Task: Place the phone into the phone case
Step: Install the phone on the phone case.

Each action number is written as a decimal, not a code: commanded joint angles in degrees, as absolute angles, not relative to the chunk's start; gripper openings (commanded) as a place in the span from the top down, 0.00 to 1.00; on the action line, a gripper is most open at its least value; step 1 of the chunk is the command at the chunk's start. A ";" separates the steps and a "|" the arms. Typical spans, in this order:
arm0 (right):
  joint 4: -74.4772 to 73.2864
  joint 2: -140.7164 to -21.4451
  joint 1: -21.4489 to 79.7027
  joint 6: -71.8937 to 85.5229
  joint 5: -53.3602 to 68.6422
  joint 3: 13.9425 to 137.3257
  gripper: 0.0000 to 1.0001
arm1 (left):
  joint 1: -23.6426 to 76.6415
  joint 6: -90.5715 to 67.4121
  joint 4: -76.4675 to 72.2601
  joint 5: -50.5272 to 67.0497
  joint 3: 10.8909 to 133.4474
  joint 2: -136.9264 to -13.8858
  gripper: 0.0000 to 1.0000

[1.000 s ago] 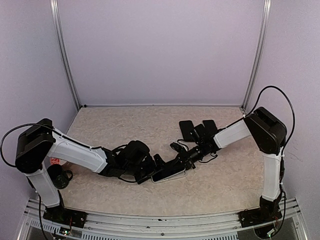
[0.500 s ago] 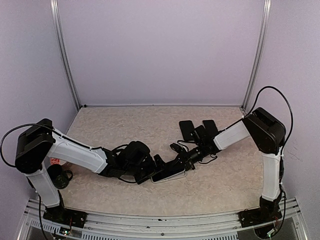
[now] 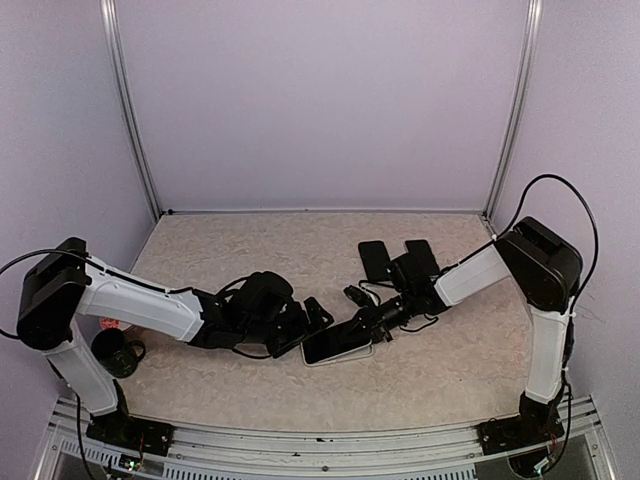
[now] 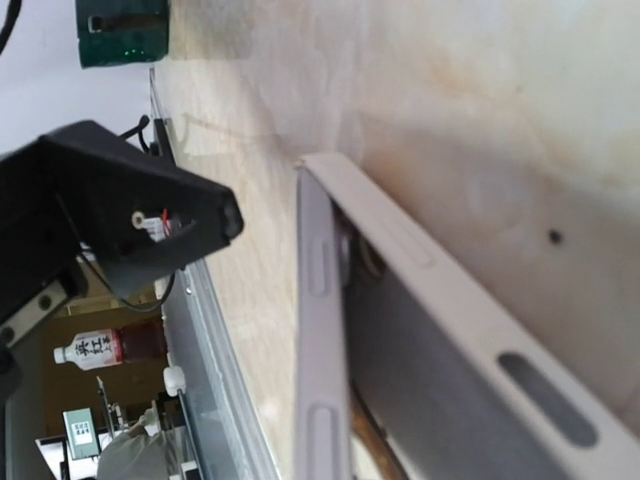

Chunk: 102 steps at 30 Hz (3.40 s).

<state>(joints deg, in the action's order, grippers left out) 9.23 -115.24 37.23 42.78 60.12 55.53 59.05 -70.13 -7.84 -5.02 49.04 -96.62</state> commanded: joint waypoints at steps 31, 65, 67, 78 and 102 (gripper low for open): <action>33.07 -111.45 36.03 56.76 63.75 49.00 1.00 | 55.54 -67.67 -23.12 7.44 41.06 -99.17 0.01; 39.55 -111.42 38.15 59.14 67.07 47.33 1.00 | 54.32 -66.38 -48.61 17.18 35.69 -98.81 0.33; 39.49 -111.53 38.23 59.15 67.23 47.33 1.00 | 54.32 -66.27 -49.41 17.46 35.48 -98.67 0.35; 37.36 -110.91 38.31 57.33 67.60 47.64 1.00 | 54.40 -66.63 -56.55 20.18 34.45 -99.17 0.45; 33.10 -111.95 40.44 54.65 67.17 50.93 0.95 | 55.05 -67.39 -62.06 23.24 34.97 -100.08 0.59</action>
<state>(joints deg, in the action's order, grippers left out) 35.22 -111.46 37.36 54.96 68.53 48.88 54.06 -68.12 -50.00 19.86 32.05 -100.75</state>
